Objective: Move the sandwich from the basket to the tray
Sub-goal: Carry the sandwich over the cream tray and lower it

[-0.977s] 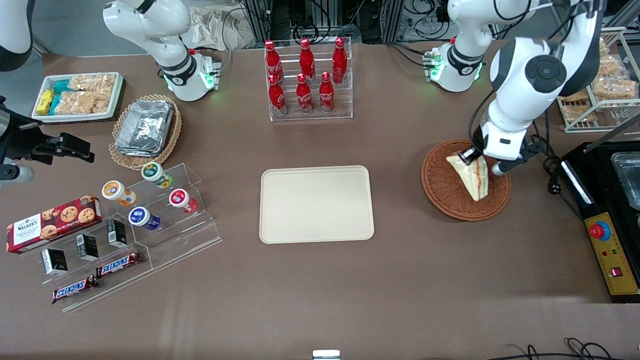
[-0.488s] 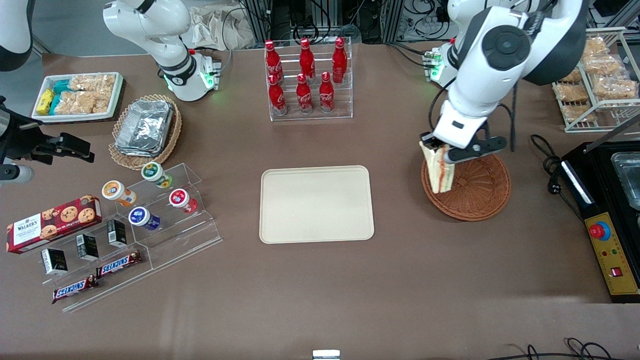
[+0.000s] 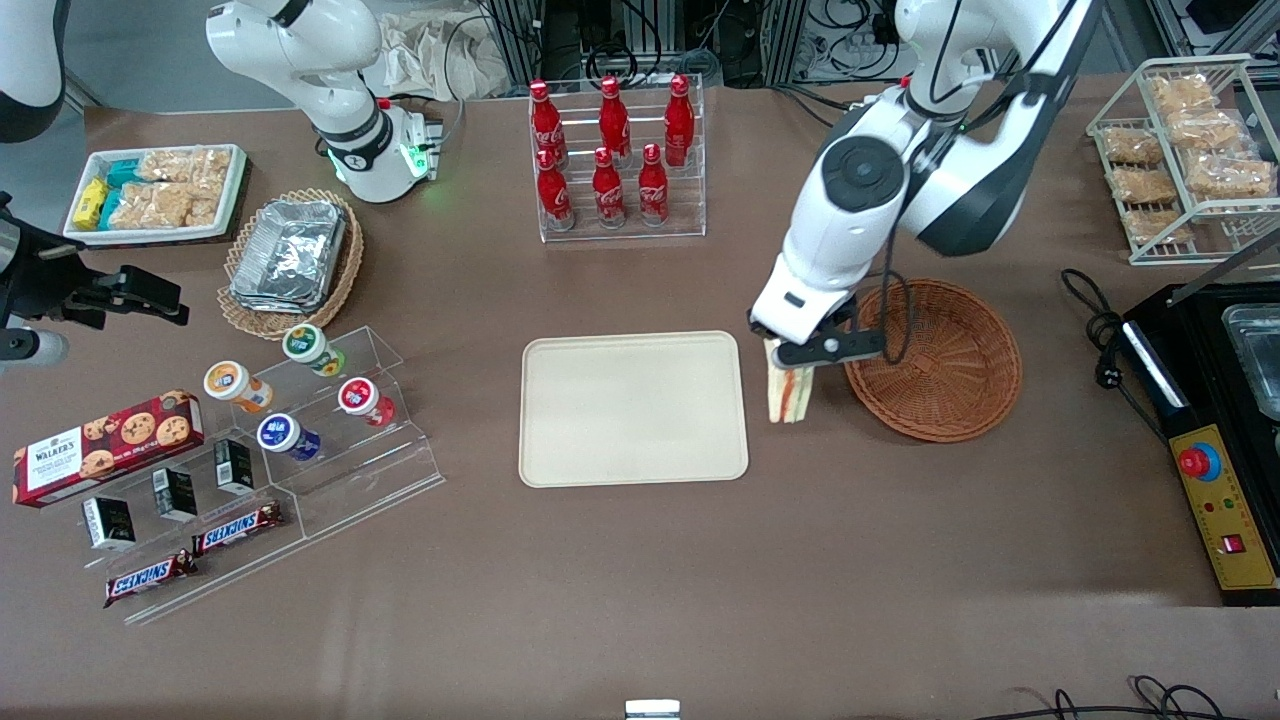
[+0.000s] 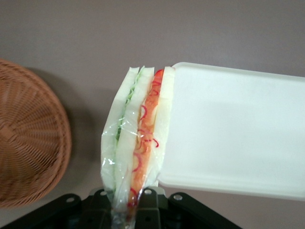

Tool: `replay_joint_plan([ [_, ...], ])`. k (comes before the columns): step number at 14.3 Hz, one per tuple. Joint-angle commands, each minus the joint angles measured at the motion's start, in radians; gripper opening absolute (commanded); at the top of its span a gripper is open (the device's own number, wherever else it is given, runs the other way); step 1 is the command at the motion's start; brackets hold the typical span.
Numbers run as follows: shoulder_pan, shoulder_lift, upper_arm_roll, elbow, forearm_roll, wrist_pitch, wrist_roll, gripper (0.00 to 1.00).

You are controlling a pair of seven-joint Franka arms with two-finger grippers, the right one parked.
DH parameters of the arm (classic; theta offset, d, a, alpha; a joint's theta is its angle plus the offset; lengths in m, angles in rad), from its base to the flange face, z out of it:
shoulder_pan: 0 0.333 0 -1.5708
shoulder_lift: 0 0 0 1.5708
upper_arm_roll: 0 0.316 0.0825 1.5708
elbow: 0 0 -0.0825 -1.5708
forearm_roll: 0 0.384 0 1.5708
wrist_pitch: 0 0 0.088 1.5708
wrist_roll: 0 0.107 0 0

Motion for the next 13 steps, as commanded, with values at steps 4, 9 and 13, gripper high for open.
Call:
replay_joint_plan([
  [4,-0.089,0.304,-0.025,0.108,0.347,0.108,-0.338,0.0],
  [9,-0.103,0.379,-0.023,0.11,0.387,0.184,-0.327,0.0],
  [13,-0.129,0.398,-0.019,0.11,0.409,0.185,-0.334,0.0],
])
